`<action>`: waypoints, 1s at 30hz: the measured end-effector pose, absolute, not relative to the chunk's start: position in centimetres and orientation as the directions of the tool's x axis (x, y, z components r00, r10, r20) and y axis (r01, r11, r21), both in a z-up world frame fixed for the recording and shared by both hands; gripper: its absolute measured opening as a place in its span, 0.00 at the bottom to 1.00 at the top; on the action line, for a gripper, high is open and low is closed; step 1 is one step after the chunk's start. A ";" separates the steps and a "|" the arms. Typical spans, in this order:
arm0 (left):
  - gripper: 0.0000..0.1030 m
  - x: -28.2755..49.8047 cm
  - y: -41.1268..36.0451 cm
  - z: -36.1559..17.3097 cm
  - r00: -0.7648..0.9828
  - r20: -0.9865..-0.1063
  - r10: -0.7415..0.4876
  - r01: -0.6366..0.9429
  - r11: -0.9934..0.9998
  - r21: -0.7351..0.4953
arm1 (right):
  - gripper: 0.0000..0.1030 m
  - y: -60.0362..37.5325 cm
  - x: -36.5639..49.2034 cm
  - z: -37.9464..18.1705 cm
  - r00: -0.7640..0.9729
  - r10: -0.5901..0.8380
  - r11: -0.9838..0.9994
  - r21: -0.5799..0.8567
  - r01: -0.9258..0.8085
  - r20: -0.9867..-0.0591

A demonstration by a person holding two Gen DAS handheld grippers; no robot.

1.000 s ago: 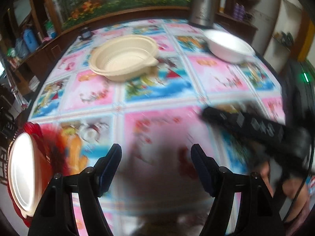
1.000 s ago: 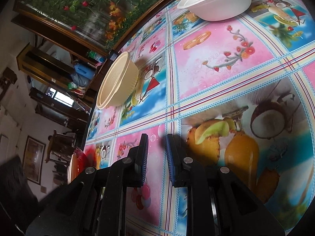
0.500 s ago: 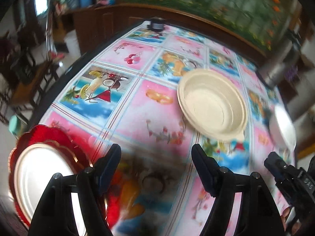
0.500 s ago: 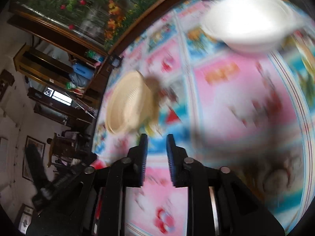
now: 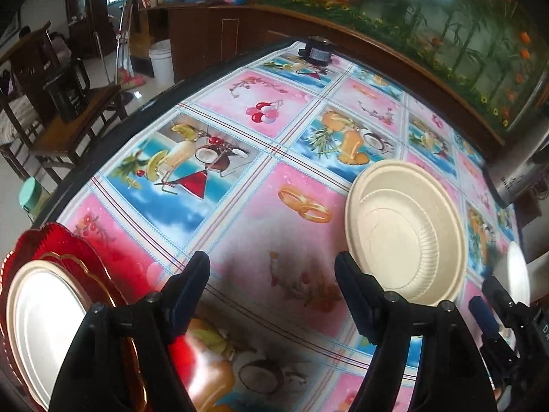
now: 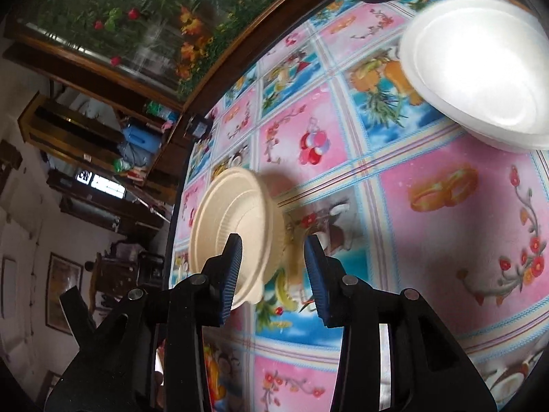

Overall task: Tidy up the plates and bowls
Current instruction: 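Grasp the rim of the second white plate with the right gripper and lift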

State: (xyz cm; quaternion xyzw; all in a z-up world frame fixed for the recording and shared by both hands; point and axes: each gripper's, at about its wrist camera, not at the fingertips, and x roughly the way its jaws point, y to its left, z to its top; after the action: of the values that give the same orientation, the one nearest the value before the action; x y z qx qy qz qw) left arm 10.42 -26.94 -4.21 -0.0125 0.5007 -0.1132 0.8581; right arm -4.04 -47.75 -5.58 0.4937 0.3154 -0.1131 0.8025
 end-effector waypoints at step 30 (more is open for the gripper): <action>0.76 2.0 -32.8 -4.0 0.401 -0.860 -0.315 0.491 0.866 -0.088 | 0.11 -64.4 -14.4 -4.1 0.539 -0.218 0.326 0.459 0.826 -0.814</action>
State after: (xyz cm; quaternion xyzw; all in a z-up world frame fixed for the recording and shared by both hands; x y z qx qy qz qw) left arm 2.02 -32.84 -4.00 0.0897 0.4905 -0.2424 0.8323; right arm -14.40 -64.37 -4.06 0.4628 0.3286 -0.3504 0.7451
